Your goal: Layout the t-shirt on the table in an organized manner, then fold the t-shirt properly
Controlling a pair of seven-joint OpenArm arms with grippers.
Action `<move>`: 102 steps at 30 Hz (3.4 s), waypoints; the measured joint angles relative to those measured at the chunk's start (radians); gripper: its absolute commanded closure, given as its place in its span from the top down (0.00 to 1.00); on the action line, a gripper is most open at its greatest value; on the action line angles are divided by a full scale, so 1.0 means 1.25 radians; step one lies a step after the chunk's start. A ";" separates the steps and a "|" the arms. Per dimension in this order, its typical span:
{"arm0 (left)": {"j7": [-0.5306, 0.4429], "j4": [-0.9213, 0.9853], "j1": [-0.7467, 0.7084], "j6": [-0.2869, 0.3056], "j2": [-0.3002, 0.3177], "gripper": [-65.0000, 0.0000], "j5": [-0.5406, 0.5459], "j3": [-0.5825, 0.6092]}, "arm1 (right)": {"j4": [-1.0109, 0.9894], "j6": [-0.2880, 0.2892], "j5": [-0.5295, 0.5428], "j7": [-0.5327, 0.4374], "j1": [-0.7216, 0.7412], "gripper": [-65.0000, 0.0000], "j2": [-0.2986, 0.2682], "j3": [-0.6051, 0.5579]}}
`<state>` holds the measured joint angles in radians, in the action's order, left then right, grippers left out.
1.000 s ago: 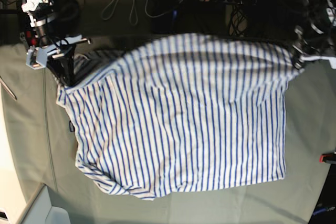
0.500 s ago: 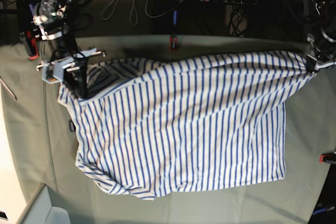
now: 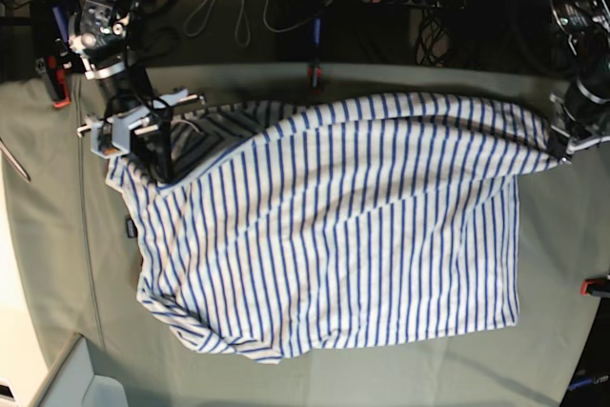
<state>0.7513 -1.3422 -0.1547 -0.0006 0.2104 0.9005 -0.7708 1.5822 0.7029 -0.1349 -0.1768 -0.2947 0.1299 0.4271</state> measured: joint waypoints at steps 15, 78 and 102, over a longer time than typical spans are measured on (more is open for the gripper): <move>0.002 -0.150 -0.091 -0.003 -0.007 0.54 0.001 -0.038 | -0.001 0.000 -0.001 0.001 -0.002 0.00 0.001 0.000; 0.026 0.058 -0.002 -0.010 0.000 0.00 -0.127 -0.027 | 0.010 0.001 0.000 0.000 -0.026 0.00 0.001 0.051; 0.184 -0.226 -0.159 -0.001 -0.037 0.00 0.071 -0.256 | 0.200 0.001 0.099 -0.002 -0.165 0.00 0.000 0.046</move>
<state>0.9813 -1.6249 -0.3534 -0.0021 0.1638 0.9894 -1.0904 1.8324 0.7036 -0.0105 -0.1795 -0.5011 0.1303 0.4843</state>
